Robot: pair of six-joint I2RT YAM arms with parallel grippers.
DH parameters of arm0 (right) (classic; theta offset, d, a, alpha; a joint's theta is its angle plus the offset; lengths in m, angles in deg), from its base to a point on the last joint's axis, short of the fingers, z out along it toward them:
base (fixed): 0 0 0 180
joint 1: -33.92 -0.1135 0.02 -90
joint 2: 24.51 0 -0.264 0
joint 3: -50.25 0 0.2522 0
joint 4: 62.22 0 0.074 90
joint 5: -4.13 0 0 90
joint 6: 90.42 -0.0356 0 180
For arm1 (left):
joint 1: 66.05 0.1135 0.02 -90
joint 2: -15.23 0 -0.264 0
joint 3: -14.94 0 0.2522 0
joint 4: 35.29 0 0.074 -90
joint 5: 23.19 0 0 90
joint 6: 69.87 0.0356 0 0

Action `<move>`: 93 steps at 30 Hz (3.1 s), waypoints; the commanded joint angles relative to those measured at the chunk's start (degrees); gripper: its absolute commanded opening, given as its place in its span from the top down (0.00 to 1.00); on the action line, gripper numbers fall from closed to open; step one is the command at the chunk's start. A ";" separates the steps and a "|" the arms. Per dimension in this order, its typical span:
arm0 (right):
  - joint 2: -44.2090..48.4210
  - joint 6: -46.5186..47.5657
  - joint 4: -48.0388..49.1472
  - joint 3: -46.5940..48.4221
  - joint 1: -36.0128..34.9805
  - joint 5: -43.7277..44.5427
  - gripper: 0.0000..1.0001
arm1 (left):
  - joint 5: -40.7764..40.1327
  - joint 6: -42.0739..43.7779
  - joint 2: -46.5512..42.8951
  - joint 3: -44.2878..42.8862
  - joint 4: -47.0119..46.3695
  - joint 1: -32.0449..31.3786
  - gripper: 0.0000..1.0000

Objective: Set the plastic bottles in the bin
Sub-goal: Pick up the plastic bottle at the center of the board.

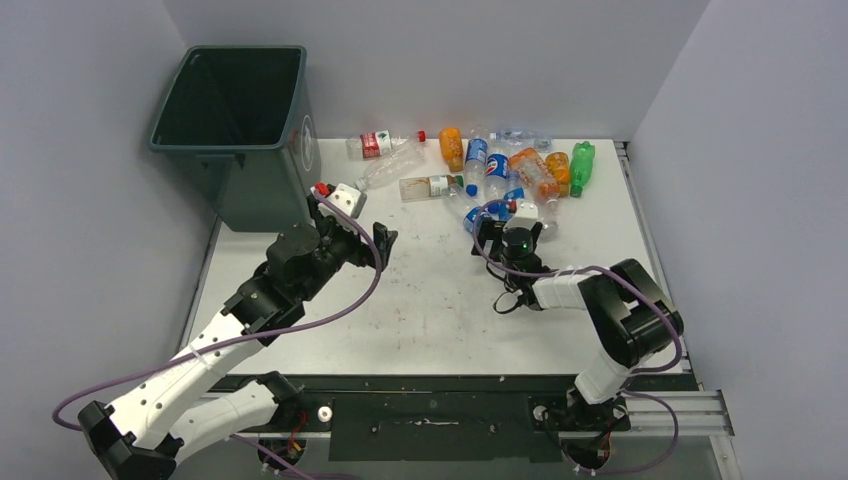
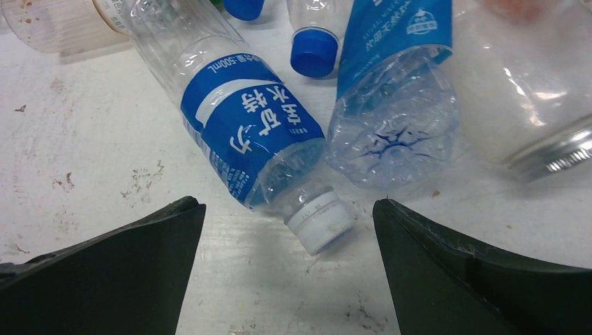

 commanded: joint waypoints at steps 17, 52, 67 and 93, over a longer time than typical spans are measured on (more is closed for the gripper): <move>-8.70 -1.14 -3.90 9.07 -3.24 -2.10 0.09 | -0.84 1.04 1.27 -0.15 -2.40 -0.31 0.04; 33.99 -4.93 -71.64 19.56 -13.77 -24.14 0.95 | 17.48 37.03 -14.32 16.27 -12.73 -8.65 0.04; 29.89 1.75 -87.23 33.36 -14.92 -44.49 0.95 | -4.45 70.98 -1.72 11.61 -3.90 -28.96 0.04; 39.29 -2.19 -73.30 39.87 -16.07 -40.90 0.10 | 4.25 45.92 4.94 4.55 -6.34 -25.79 0.73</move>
